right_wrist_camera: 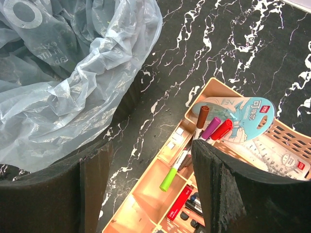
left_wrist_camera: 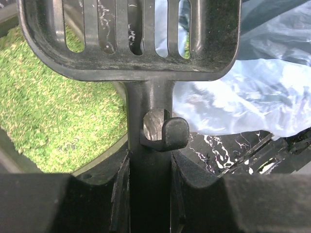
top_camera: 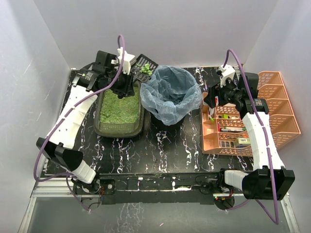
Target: Clean the litter box
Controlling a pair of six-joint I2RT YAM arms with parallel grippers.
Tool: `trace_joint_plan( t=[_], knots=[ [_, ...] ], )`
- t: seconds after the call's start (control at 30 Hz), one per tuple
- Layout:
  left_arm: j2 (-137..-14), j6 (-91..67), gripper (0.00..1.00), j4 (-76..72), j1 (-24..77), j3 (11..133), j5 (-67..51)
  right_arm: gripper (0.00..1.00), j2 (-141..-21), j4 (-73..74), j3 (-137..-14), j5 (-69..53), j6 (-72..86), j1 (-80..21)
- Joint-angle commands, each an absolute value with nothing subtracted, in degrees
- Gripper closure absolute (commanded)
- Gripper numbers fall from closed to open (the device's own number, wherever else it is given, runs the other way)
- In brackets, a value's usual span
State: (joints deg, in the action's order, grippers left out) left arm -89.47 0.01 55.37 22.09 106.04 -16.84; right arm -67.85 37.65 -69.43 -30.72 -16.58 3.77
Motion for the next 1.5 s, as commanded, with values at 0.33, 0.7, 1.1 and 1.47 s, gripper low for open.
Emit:
trace_joint_plan(
  t=[0.33, 0.7, 1.1, 1.47],
  knots=[
    [-99.1, 7.8, 1.00, 59.2, 37.6, 117.4, 2.8, 0.28, -65.2, 36.8, -69.3, -29.0, -17.4, 4.2],
    [-100.8, 16.4, 1.00, 56.6, 44.9, 120.5, 23.0, 0.28, -64.6, 36.5, -68.6, -29.2, -17.7, 4.2],
    [-93.7, 39.1, 1.00, 34.1, 52.9, 104.8, 45.2, 0.28, -64.8, 36.4, -68.6, -29.5, -17.6, 4.1],
    [-88.7, 68.0, 1.00, 0.4, 56.7, 87.6, 54.6, 0.28, -64.9, 36.6, -68.8, -29.5, -17.8, 4.2]
  ],
)
